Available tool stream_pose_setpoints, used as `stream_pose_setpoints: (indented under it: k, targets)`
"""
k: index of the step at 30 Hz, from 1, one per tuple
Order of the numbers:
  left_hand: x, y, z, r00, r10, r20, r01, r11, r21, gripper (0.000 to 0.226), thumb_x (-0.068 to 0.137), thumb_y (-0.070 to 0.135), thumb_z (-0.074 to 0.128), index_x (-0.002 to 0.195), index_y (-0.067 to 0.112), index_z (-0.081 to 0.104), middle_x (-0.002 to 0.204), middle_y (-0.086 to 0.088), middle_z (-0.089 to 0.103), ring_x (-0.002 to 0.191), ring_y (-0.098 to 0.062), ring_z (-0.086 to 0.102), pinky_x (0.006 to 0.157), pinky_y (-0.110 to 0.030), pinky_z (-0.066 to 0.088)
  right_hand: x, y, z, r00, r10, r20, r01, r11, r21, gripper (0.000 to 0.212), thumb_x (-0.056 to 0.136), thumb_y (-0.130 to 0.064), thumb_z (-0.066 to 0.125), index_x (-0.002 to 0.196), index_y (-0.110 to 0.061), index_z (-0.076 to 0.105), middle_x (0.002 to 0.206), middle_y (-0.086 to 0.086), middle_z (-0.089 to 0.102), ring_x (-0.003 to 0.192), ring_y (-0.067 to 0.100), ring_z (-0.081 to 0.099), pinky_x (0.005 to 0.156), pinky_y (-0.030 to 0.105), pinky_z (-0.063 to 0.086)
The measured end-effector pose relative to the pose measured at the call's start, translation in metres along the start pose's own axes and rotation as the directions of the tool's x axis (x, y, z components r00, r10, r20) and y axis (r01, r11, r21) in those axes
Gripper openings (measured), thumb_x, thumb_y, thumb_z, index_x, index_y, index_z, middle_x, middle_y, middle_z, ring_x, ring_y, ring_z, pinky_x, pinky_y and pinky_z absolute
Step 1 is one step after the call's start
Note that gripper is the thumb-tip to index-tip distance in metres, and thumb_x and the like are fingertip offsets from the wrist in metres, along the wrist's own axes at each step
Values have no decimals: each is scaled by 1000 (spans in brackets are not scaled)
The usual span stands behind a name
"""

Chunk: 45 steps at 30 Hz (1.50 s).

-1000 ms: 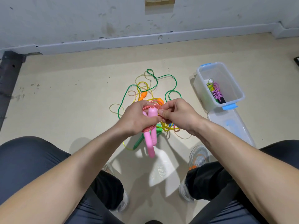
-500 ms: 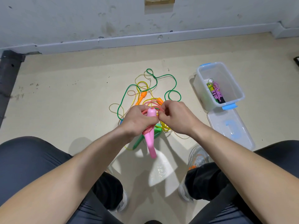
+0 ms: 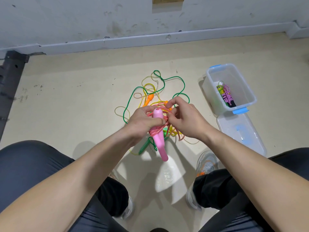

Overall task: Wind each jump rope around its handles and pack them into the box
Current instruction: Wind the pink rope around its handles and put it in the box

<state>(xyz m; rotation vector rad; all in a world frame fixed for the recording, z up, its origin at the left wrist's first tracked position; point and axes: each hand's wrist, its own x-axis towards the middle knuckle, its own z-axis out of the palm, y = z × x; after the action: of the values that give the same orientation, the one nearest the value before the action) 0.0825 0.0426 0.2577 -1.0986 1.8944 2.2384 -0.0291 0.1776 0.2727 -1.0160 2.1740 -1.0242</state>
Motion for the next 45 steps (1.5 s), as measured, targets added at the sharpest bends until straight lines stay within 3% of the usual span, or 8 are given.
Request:
stream_pose_setpoints:
  k: [6,14,19,24,30,35,41,45]
  targets:
    - [1,1,-2,1000,-30,-9,29,998,-51,64,53,13,81,116,11,67,94,-22,72,81,-32,71,86,-47,57,2,0,-10,993,77,95,-90,985,148,26,94,-7,60,100,-31,50,67,-6,67,62,22,69,68,57,58]
    - [5,8,-6,994,-83,75,90,991,-101,63,61,6,77,122,-1,64,93,-17,70,84,-31,68,88,-48,57,-2,-12,-12,981,-150,126,162,982,-93,29,97,-2,48,97,-28,37,75,0,64,56,10,64,55,25,48]
    - [7,7,-8,990,-87,106,98,990,-102,56,62,6,75,117,-2,69,96,-16,70,84,-27,65,84,-38,53,4,-5,-8,970,-219,103,237,946,-221,20,89,3,54,93,-15,61,80,-1,64,72,9,53,65,21,41]
    - [10,4,-10,993,-102,67,108,990,-92,61,59,8,78,119,-1,67,98,-19,69,84,-28,66,84,-40,54,3,-4,-6,976,-215,44,219,948,-229,18,92,-3,64,98,-17,75,74,-32,53,70,-18,52,67,2,36]
    - [9,1,-8,993,-107,49,110,991,-80,64,59,7,78,121,0,65,94,-19,71,79,-27,69,76,-36,58,5,0,-6,973,-204,106,225,939,-260,10,93,-18,71,100,-21,78,85,-9,73,73,4,56,71,24,45]
    - [7,1,-7,989,-133,62,139,985,-101,67,58,5,82,122,-3,63,112,-31,69,109,-43,68,100,-54,52,11,0,-5,961,-180,211,260,848,-461,12,94,-24,67,103,-29,74,101,-6,71,97,22,63,79,41,52]
    - [8,-3,-8,991,-116,59,121,990,-78,35,80,-11,73,115,-8,67,102,-23,75,89,-28,74,79,-32,60,9,2,-2,971,-148,187,232,767,-598,19,99,-30,53,111,-38,66,110,-11,63,105,22,60,75,32,46]
    - [5,-1,-7,989,-142,39,146,984,-103,51,68,0,82,117,-5,67,106,-26,73,99,-36,73,91,-45,59,9,1,-1,971,-138,194,230,753,-617,21,102,-38,49,115,-42,65,119,-12,60,111,23,59,74,29,35]
